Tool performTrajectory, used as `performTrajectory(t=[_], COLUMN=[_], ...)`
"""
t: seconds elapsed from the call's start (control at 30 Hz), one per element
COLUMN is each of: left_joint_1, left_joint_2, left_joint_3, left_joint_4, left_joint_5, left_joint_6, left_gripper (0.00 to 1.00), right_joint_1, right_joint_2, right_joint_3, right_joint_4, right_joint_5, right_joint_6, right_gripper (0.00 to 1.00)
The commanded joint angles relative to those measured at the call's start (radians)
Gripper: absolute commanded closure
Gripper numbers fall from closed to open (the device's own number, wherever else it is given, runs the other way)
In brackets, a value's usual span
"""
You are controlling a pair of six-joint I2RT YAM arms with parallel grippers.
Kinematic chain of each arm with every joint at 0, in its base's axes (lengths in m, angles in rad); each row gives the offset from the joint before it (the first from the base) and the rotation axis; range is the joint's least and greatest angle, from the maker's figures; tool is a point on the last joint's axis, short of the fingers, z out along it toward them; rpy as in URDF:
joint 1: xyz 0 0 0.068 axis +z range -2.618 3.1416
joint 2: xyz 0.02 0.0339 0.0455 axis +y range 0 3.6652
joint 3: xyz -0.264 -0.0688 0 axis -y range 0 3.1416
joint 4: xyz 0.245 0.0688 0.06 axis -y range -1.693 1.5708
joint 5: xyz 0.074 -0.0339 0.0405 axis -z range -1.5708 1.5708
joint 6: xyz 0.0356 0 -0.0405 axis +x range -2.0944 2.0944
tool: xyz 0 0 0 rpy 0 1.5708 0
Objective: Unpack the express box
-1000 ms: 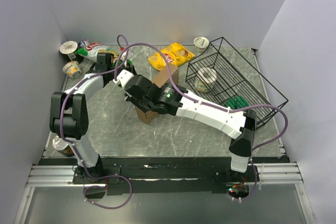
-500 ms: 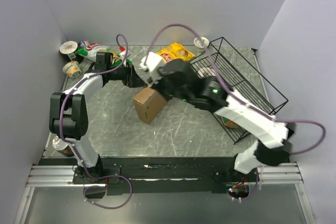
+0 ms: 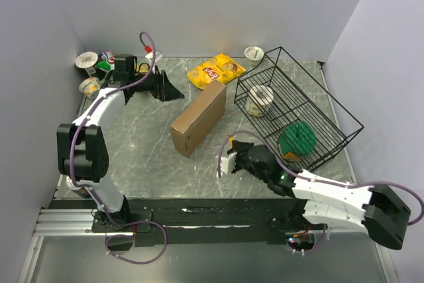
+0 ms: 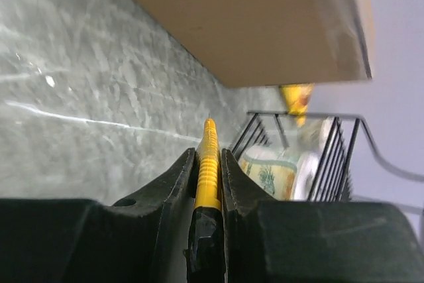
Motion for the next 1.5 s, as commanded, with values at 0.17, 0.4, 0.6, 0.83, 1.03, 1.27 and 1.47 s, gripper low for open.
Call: performTrajectory(t=[0.17, 0.4, 0.6, 0.83, 1.03, 1.27, 1.47], left_joint_1=[0.002, 0.001, 0.002, 0.002, 0.002, 0.002, -0.005], left_joint_2=[-0.109, -0.107, -0.112, -0.086, -0.046, 0.026, 0.109], left_joint_3=[0.038, 0.070, 0.118, 0.113, 0.141, 0.207, 0.274], left_joint_4=[-0.109, -0.155, -0.241, -0.219, -0.218, -0.219, -0.236], left_joint_5=[-0.024, -0.234, -0.516, -0.483, -0.477, -0.437, -0.446], left_joint_6=[0.056, 0.004, 0.036, -0.001, -0.010, -0.021, -0.027], left_gripper=[0.04, 0.04, 0.04, 0.04, 0.04, 0.04, 0.04], right_joint_1=[-0.068, -0.091, -0.115, -0.140, -0.143, -0.141, -0.141], right_joint_2=[0.248, 0.302, 0.325, 0.318, 0.287, 0.162, -0.075], right_joint_3=[-0.224, -0.200, -0.178, -0.163, -0.145, -0.096, 0.018], right_joint_4=[0.900, 0.687, 0.624, 0.532, 0.397, 0.014, -0.414], right_joint_5=[-0.051, -0.042, -0.042, -0.048, -0.048, -0.161, -0.350], right_joint_6=[-0.330, -0.217, -0.171, -0.168, -0.133, -0.073, 0.012], right_gripper=[1.00, 1.00, 1.00, 0.95, 0.76, 0.42, 0.19])
